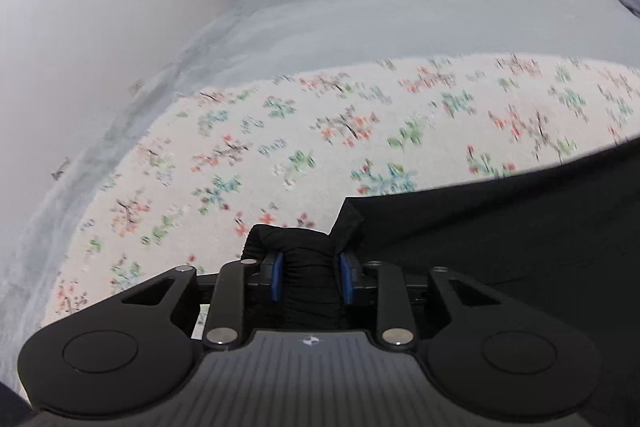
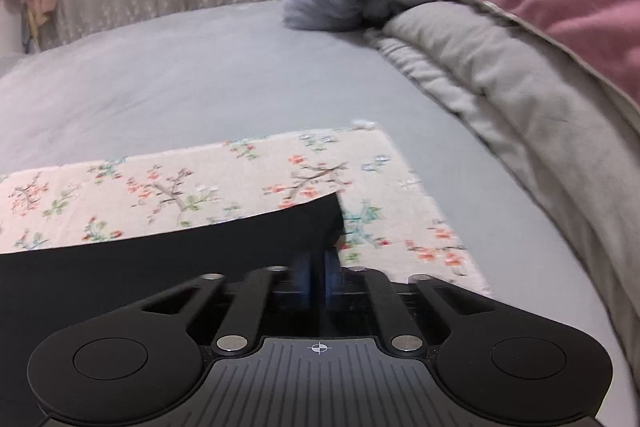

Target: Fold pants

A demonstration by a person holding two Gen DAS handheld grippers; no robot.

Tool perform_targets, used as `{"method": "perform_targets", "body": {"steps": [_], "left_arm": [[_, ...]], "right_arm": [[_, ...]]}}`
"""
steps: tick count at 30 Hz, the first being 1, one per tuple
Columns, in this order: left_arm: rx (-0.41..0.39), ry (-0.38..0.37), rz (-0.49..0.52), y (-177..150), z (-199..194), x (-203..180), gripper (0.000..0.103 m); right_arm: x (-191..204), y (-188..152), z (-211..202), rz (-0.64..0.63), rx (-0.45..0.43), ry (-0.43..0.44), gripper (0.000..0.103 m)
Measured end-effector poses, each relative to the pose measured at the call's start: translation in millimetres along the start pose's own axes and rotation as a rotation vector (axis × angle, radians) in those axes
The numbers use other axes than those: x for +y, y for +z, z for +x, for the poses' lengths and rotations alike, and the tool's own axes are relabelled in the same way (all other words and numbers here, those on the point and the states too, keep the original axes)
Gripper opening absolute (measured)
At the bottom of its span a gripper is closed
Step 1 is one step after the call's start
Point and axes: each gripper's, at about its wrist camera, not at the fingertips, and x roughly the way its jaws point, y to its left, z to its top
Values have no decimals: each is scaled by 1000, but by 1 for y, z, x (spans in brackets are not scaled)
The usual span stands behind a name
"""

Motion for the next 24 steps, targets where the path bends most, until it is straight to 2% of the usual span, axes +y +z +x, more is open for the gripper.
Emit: {"method": "perform_targets", "body": {"steps": [7,10,13,17,21,24], "left_arm": [[-55,41,-83,20,-25,14,38],[-69,27,-89,25,-33,20,38],[-59,49,-70,25,-34,16,38],[-129,31,-144,28,-60,28,37],[-237,-26,-180,9,-109,54,37],[-300,-65,-177,-24,-140,74,37]], "right_arm": [[2,20,-67,22,-219,-44,1],[1,31,-89,7,-229,-50,1],[-2,35,-101,8,-219,-60,1],[3,36,-126,1,-284,-79,1],[-12,36,-189,64,-402,-33,1],[-37,13,-244,95,-423,19,1]]}}
